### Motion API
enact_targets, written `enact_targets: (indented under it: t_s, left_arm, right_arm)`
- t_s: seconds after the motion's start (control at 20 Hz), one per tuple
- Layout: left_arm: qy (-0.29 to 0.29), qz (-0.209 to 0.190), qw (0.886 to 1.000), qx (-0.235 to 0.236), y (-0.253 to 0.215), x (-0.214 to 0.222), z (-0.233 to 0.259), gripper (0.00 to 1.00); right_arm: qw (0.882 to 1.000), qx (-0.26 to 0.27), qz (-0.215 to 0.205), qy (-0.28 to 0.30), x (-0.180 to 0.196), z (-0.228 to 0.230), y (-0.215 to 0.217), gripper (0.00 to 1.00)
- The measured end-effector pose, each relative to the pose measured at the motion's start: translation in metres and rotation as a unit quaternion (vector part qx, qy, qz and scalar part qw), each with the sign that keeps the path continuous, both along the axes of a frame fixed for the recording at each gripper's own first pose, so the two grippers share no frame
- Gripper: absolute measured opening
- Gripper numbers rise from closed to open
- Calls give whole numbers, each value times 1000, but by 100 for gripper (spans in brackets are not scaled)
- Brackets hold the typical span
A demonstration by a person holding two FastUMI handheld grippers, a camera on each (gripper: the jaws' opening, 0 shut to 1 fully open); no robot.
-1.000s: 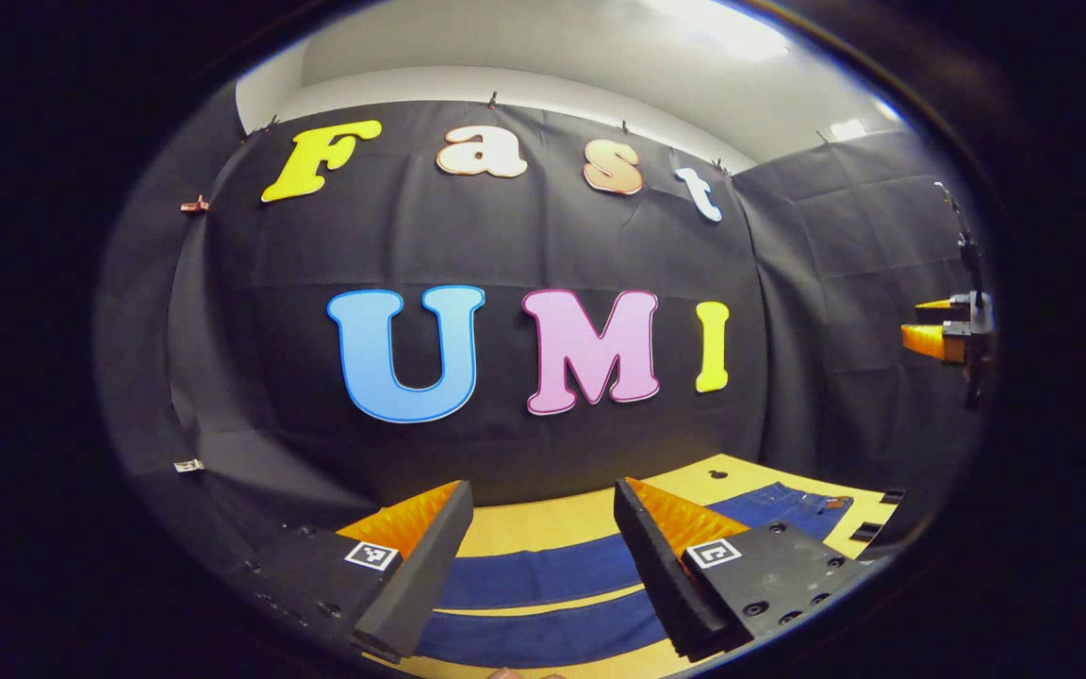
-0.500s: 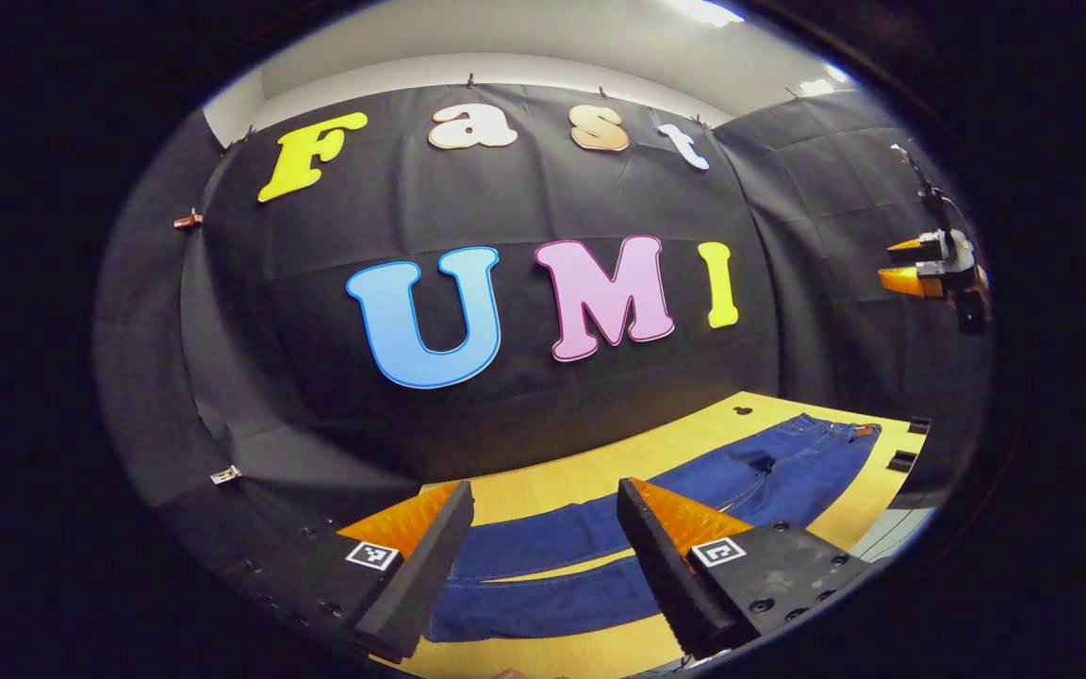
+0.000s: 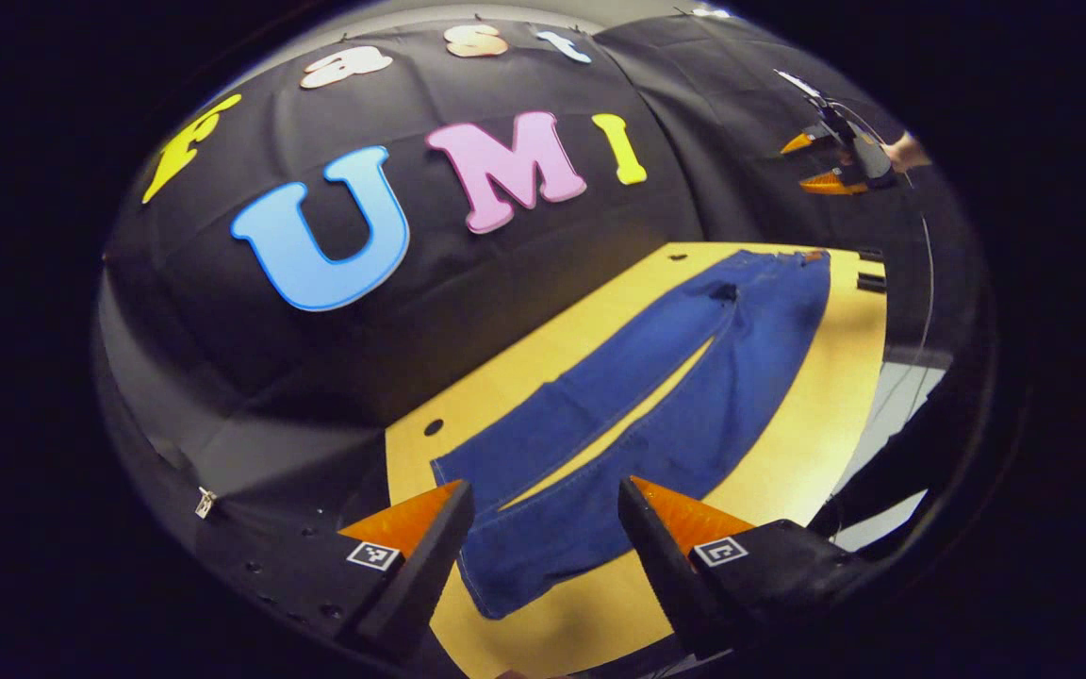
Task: Grasp the waist and the cuffs of the jeans and fold them to make the two legs overlap; first hold the waist and fold one-third of the jeans toward the cuffs, then hold the cuffs and fold the remaining one-third in the same direction to finish folding.
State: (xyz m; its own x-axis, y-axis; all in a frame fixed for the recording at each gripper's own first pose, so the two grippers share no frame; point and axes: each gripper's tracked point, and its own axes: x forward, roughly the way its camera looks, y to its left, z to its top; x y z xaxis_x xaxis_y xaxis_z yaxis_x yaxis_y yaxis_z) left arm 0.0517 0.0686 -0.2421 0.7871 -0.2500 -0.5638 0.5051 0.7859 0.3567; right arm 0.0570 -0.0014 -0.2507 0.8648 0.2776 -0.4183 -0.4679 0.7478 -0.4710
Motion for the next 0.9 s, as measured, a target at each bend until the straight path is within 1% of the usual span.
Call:
enact_targets:
  t_s: [0.1,0.15,0.25,0.35,0.45,0.55,0.6,0.65,0.7,0.75,0.8,0.85,0.9]
  left_arm:
    - [41,-26,997,67,22,4,-38,97]
    - [59,-42,992,102,34,8,-54,97]
    - [101,-73,981,152,48,13,-84,98]
    - [143,-108,963,203,64,15,-110,98]
    - [179,-160,943,230,63,8,-130,98]
    - [210,-207,920,258,64,1,-144,98]
    - [214,-226,910,273,67,1,-147,98]
    - [217,-237,905,280,65,2,-152,98]
    - [223,-241,902,281,64,3,-155,98]
    - [227,-241,902,278,61,3,-156,98]
    - [226,-237,903,277,56,7,-156,97]
    - [229,-233,904,277,56,11,-155,93]
    - [229,-233,904,276,56,17,-157,93]
  right_arm:
    - [997,-62,33,43,2,-58,-11,97]
    - [994,-84,49,57,3,-81,-16,97]
    - [985,-118,88,88,3,-119,-17,97]
    - [973,-153,134,107,11,-150,-19,97]
    - [961,-180,174,122,12,-173,-19,97]
    - [951,-196,196,137,12,-193,-27,97]
    - [948,-201,200,147,12,-202,-32,97]
    - [945,-204,203,155,12,-211,-38,97]
    - [942,-210,203,162,13,-217,-42,97]
    - [941,-212,204,167,14,-219,-44,97]
    - [940,-214,207,167,14,-218,-45,98]
    - [938,-218,213,163,13,-216,-49,98]
    - [936,-219,222,166,5,-214,-51,97]
